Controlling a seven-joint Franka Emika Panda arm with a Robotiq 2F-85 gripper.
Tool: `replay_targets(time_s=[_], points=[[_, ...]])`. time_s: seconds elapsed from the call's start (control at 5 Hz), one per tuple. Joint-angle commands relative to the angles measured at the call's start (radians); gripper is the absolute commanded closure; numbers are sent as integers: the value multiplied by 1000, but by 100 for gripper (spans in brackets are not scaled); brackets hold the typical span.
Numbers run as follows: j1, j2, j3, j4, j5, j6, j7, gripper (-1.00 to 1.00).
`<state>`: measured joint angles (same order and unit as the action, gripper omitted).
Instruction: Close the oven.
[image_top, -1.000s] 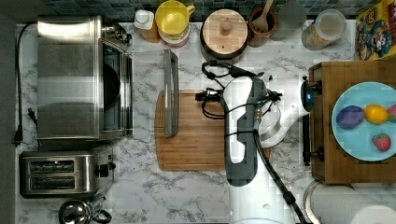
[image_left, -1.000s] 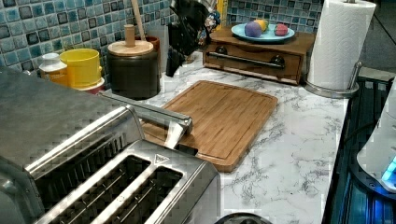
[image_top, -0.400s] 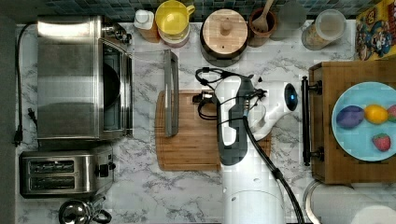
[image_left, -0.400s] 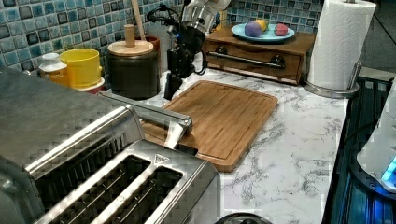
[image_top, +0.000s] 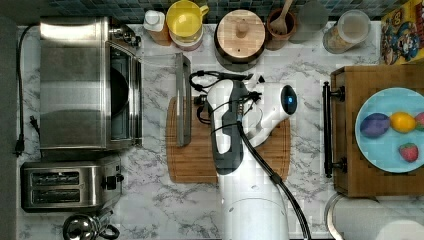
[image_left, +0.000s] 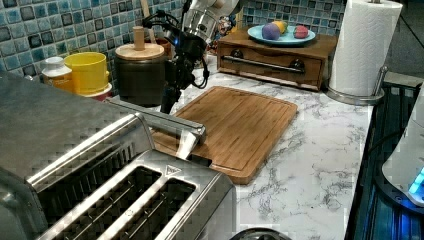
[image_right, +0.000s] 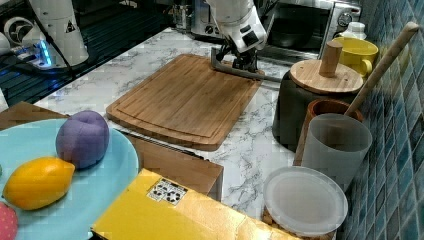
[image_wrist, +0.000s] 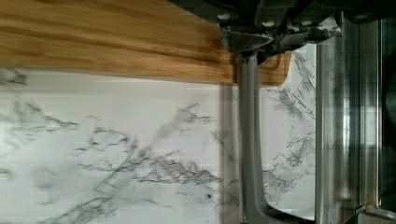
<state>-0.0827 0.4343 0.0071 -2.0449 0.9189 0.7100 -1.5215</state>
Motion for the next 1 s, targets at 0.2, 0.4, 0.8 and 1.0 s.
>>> replay_targets(time_s=[0.2,0.4,0.8,1.0], points=[[-25,29,56,149,104,-28,21,100],[-50,72,59,212,87,-136,66,100],[-40,132,70,296,40,-254,98,100],[-6,136,74,294,28,-230,96,100]])
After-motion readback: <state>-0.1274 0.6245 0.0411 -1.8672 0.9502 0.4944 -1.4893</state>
